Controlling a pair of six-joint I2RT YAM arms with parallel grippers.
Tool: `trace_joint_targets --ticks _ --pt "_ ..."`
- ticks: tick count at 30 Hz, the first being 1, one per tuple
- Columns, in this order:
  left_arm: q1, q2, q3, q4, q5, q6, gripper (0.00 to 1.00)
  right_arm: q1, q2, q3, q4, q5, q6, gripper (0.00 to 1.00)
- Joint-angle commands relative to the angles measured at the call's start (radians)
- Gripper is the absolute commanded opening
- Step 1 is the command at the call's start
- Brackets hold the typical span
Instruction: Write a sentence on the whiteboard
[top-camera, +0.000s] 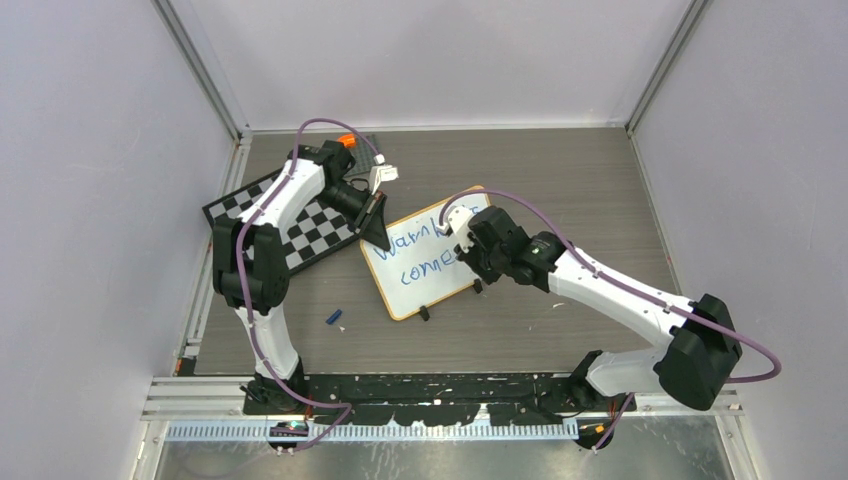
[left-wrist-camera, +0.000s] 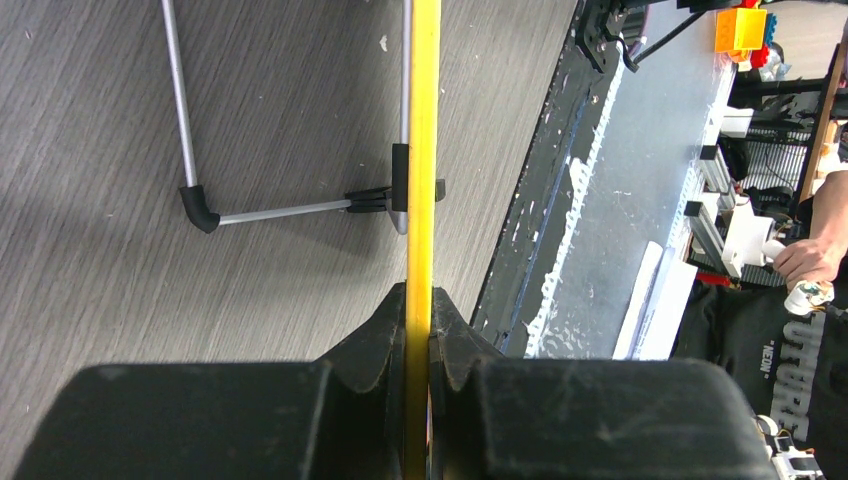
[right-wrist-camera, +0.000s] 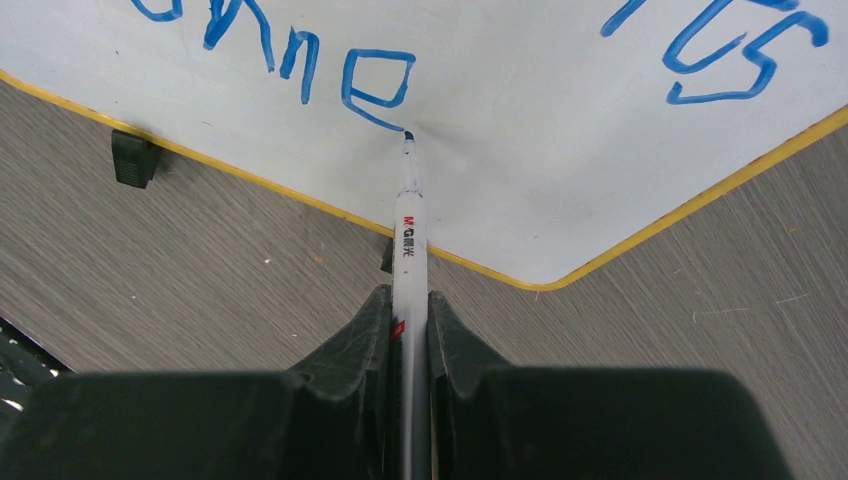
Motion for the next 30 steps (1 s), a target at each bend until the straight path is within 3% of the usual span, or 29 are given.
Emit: trace_joint_targets --ticks 1,30 --pt "-0.021 0.035 0.013 0.035 -0.014 -0.006 0.0 -0.035 -0.024 0.054 0.037 0.016 -0.005 0.0" --pt "-0.021 0.041 0.008 0.034 -0.014 0.004 0.0 -0.024 0.029 0.03 0.045 -0.071 0.001 0.0"
